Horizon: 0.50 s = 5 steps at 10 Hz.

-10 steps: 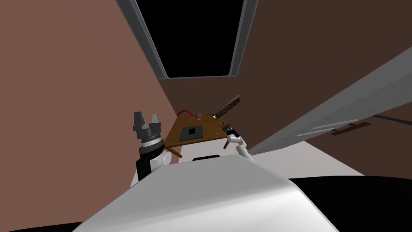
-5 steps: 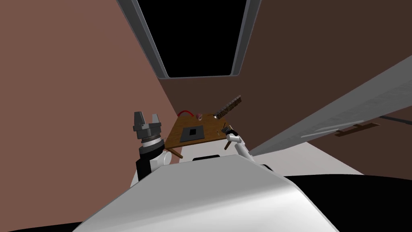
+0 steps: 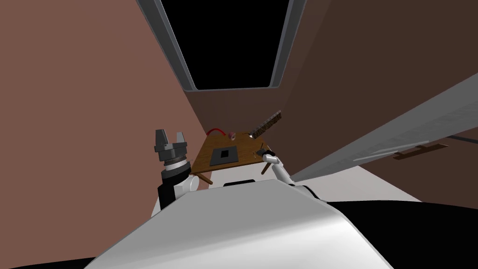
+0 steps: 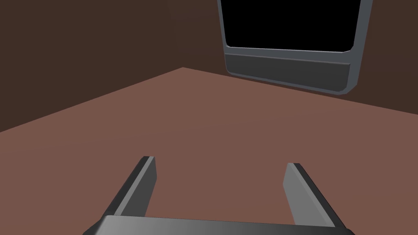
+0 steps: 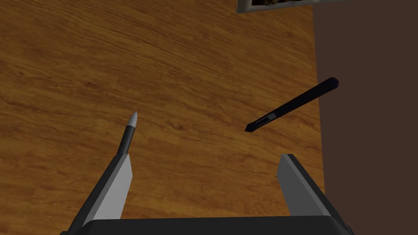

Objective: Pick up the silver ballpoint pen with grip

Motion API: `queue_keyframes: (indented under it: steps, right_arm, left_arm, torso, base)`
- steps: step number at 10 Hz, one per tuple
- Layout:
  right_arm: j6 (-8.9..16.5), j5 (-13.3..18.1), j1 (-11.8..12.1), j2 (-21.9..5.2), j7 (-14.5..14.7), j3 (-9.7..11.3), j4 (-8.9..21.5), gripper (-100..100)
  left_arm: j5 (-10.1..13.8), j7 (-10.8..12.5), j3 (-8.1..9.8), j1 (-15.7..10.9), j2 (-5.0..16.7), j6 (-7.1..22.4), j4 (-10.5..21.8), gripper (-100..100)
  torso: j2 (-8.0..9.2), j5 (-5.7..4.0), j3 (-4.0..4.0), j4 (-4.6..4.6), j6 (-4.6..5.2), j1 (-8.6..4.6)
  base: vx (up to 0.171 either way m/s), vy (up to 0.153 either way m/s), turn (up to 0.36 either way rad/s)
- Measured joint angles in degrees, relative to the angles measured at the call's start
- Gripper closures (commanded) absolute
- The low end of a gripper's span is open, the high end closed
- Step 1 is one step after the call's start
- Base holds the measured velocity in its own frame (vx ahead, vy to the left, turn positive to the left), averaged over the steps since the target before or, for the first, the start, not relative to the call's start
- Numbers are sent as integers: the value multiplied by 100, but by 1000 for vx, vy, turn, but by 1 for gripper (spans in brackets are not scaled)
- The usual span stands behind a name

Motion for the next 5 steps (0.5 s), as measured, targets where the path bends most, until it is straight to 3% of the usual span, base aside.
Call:
queue_keyframes:
  steps: [3,5]
  right_arm:
    - [243,-159,-214,-41,-221,-28,505,-100]
    - [548,-284,-420,-96,-449,-86,789,-100]
  left_arm:
    - [0,0,0,0,0,0,0,0]
    - [0,0,0,0,0,0,0,0]
  torso:
    - [3,0,1,0,1,-3]
    - [-1,1,0,0,0,3]
  base:
    - [29,29,4]
    - [38,37,4]
